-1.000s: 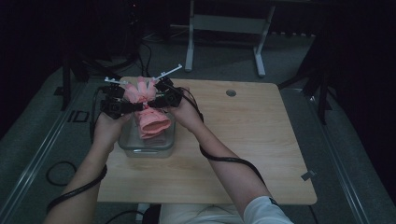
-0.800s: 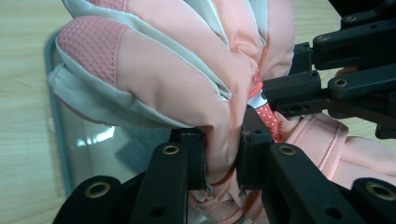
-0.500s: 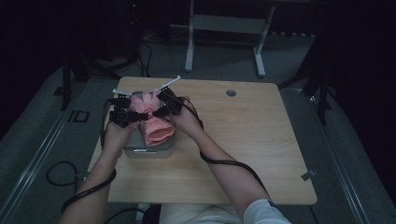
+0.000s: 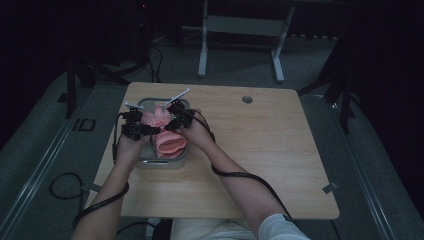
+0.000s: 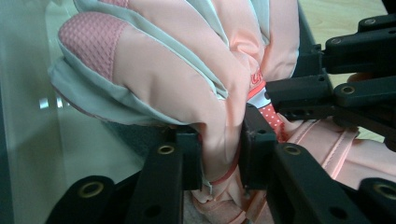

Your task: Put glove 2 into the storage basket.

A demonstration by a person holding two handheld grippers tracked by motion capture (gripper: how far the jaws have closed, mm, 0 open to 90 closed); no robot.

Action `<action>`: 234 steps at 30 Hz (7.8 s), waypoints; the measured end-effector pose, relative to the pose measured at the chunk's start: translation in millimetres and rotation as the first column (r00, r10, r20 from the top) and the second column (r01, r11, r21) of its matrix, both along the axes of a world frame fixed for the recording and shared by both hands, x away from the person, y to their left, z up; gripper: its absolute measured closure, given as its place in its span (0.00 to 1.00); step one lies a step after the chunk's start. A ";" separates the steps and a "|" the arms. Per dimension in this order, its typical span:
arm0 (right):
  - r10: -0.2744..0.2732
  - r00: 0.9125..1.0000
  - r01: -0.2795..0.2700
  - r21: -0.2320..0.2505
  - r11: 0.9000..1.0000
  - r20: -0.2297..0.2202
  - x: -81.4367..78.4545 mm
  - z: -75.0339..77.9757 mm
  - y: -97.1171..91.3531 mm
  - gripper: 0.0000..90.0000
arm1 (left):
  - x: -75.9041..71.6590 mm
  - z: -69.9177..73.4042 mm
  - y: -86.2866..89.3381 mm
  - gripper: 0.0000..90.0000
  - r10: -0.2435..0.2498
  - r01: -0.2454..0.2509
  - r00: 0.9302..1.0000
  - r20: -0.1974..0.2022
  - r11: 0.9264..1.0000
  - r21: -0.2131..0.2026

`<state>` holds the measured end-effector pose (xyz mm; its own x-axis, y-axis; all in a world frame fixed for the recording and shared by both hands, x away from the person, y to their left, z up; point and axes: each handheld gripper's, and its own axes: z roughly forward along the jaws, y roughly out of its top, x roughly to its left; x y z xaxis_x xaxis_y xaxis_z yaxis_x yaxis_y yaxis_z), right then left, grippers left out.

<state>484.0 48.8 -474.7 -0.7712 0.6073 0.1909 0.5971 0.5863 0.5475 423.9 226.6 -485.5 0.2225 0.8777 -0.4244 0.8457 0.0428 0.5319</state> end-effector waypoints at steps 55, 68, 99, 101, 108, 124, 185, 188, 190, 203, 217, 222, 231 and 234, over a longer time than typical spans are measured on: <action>-0.014 0.999 0.014 -0.003 1.000 0.040 21.0 -3.3 1.5 0.64 | 12.1 3.1 -1.0 0.48 0.041 -0.042 0.999 0.012 0.971 0.235; 0.010 1.000 -0.012 0.067 0.998 0.026 13.4 16.6 1.5 0.61 | 0.5 22.3 5.9 0.46 0.038 -0.052 0.997 0.071 0.979 0.198; 0.026 0.996 -0.041 0.179 0.983 0.085 -0.9 58.4 -30.2 0.49 | -31.0 62.7 -15.7 0.30 -0.032 -0.001 0.973 0.229 0.990 0.143; 0.031 0.995 -0.047 0.169 0.985 0.098 -3.1 59.6 -34.5 0.46 | -34.3 62.6 -18.8 0.27 -0.027 -0.011 0.970 0.242 0.988 0.155; 0.035 0.994 -0.051 0.160 0.986 0.103 -8.0 56.7 -47.9 0.37 | -46.4 64.6 -29.4 0.15 -0.048 0.012 0.956 0.288 0.992 0.124; 0.054 0.981 -0.084 0.162 0.983 0.184 -20.1 54.2 -87.1 0.17 | -67.1 67.8 -67.3 0.01 -0.187 0.120 0.912 0.366 0.973 0.198; -0.016 0.980 -0.001 0.089 0.996 0.197 -45.3 -48.5 -199.6 0.16 | -111.2 -26.5 -193.0 0.01 -0.454 0.357 0.821 0.346 0.881 0.310; -0.024 0.980 0.008 0.080 0.997 0.195 -48.4 -53.9 -202.6 0.16 | -112.4 -34.1 -194.0 0.01 -0.462 0.366 0.817 0.345 0.878 0.309; -0.022 0.980 0.007 0.077 0.997 0.196 -49.9 -57.0 -204.6 0.16 | -113.6 -38.6 -195.0 0.01 -0.476 0.378 0.805 0.353 0.871 0.313; -0.035 0.975 0.020 0.070 0.997 0.221 -64.2 -73.3 -218.8 0.16 | -115.6 -57.2 -200.0 0.01 -0.497 0.391 0.800 0.335 0.856 0.338; -0.054 0.963 0.028 0.103 0.994 0.264 -77.3 -77.4 -234.3 0.16 | -116.6 -67.1 -203.5 0.01 -0.515 0.407 0.796 0.318 0.844 0.349; -0.071 0.955 0.039 0.116 0.993 0.287 -81.8 -79.2 -237.8 0.16 | -116.1 -71.4 -203.5 0.01 -0.521 0.412 0.795 0.311 0.839 0.355; -0.109 0.950 0.080 0.111 0.991 0.293 -81.5 -84.4 -248.0 0.16 | -117.2 -72.2 -204.9 0.01 -0.529 0.414 0.789 0.311 0.833 0.367; -0.120 0.949 0.092 0.106 0.990 0.291 -80.4 -87.0 -251.0 0.16 | -117.5 -73.2 -203.3 0.01 -0.523 0.408 0.792 0.316 0.838 0.363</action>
